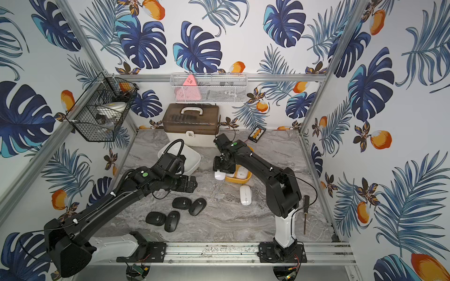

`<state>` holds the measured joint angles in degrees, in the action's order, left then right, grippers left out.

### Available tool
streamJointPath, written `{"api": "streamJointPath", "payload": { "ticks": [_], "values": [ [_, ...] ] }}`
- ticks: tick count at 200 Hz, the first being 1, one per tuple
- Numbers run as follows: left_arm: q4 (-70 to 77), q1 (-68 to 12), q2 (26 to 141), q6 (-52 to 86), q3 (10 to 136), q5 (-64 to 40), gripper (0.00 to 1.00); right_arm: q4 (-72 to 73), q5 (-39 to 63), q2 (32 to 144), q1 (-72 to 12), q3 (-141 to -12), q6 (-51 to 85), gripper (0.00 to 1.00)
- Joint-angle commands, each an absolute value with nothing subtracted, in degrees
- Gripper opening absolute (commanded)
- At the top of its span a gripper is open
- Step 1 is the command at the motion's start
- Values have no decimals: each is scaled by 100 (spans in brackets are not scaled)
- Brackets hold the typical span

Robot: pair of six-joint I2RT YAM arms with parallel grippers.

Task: Place the mice by color into the storage box
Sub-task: Pick up the mouse from the center of the board, then place the mouse in the storage box.

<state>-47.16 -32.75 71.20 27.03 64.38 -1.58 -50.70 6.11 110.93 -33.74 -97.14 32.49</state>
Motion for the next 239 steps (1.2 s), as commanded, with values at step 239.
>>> {"api": "streamJointPath", "payload": {
  "ticks": [239],
  "values": [
    [-4540,-3266,7484,2673,6519,-388,99,-5177,-712,13272,-1806,-11290,2342,76]
  ]
}}
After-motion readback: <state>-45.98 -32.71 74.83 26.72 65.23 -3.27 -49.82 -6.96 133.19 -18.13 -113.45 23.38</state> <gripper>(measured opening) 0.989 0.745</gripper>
